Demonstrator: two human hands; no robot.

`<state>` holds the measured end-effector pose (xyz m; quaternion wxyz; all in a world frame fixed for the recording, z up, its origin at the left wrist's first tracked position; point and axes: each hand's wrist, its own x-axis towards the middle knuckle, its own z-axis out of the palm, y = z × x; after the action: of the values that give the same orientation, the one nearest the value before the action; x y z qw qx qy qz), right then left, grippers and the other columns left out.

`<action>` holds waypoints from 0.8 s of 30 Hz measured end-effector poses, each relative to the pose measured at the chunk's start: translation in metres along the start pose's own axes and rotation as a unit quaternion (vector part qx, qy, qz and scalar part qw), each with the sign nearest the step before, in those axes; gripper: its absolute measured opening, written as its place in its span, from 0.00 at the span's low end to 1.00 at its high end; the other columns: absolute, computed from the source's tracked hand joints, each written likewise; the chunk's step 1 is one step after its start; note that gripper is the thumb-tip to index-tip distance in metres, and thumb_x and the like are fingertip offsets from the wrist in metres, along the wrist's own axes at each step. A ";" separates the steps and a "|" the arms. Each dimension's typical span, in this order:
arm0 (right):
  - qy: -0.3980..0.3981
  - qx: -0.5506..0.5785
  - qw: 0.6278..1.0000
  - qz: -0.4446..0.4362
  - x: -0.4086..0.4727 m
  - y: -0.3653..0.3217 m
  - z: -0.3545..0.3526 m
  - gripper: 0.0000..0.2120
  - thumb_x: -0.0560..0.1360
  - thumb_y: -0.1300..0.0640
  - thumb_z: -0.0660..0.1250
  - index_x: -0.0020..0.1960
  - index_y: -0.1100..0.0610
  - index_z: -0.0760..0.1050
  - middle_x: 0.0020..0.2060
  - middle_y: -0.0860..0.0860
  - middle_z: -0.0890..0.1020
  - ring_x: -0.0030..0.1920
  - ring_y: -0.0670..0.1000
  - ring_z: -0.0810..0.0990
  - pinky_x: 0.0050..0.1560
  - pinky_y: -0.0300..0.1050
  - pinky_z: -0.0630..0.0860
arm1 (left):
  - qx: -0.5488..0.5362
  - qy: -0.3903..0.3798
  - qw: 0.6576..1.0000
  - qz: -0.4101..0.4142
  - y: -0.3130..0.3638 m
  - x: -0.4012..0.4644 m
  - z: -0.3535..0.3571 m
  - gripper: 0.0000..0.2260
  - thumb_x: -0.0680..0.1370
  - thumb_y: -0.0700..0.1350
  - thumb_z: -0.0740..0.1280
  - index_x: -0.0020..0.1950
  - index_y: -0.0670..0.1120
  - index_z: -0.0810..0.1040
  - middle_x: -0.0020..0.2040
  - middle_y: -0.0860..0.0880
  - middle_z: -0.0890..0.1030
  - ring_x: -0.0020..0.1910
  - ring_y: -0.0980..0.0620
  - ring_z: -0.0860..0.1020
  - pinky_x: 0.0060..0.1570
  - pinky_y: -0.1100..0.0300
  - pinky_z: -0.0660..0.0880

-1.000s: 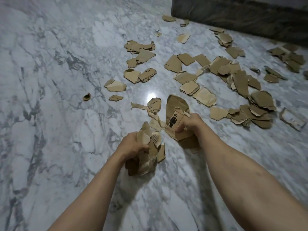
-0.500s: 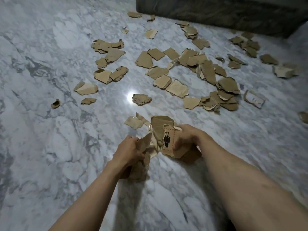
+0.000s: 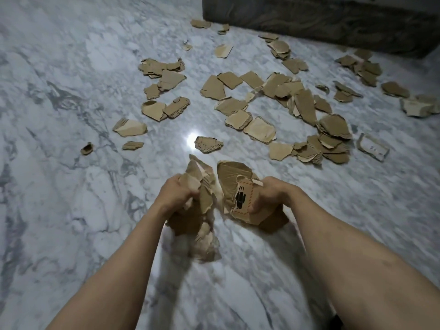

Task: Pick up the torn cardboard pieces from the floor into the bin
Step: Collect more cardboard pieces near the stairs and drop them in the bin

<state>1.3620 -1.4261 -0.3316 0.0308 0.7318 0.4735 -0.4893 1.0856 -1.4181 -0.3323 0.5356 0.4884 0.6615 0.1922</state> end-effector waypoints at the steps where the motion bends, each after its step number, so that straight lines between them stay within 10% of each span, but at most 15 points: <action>1: -0.006 0.012 1.000 -0.004 0.002 0.000 -0.007 0.24 0.59 0.59 0.84 0.54 0.59 0.82 0.48 0.55 0.86 0.48 0.56 0.84 0.51 0.51 0.83 | -0.027 0.008 1.000 -0.005 0.006 0.002 -0.005 0.20 0.60 0.44 0.73 0.51 0.41 0.81 0.42 0.45 0.81 0.37 0.47 0.78 0.31 0.58 0.73; 5: 0.016 0.086 0.996 -0.022 0.009 -0.001 -0.047 0.26 0.55 0.58 0.83 0.52 0.59 0.83 0.47 0.57 0.87 0.50 0.60 0.84 0.56 0.59 0.82 | -0.084 0.034 0.996 -0.018 0.032 0.017 -0.019 0.05 0.72 0.36 0.73 0.47 0.42 0.82 0.41 0.46 0.79 0.35 0.51 0.76 0.31 0.61 0.71; 11: 0.083 0.200 0.976 -0.032 0.030 -0.004 -0.101 0.22 0.61 0.66 0.80 0.54 0.59 0.81 0.48 0.57 0.86 0.52 0.60 0.83 0.46 0.48 0.80 | -0.031 0.008 0.999 0.023 0.075 0.064 -0.013 0.11 0.71 0.38 0.75 0.53 0.40 0.83 0.45 0.44 0.82 0.40 0.49 0.79 0.35 0.59 0.75; 24: 0.101 0.131 0.986 -0.003 0.125 -0.046 -0.149 0.31 0.63 0.62 0.83 0.59 0.62 0.70 0.51 0.58 0.80 0.47 0.57 0.80 0.49 0.51 0.79 | 0.362 0.020 0.930 0.068 0.090 0.138 0.037 0.20 0.69 0.50 0.76 0.57 0.45 0.78 0.55 0.43 0.77 0.52 0.42 0.77 0.44 0.53 0.74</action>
<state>1.4403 -1.2416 -0.3281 -0.1144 0.7735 0.4085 -0.4708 1.1657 -1.2704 -0.3474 0.2949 0.6889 0.6619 -0.0143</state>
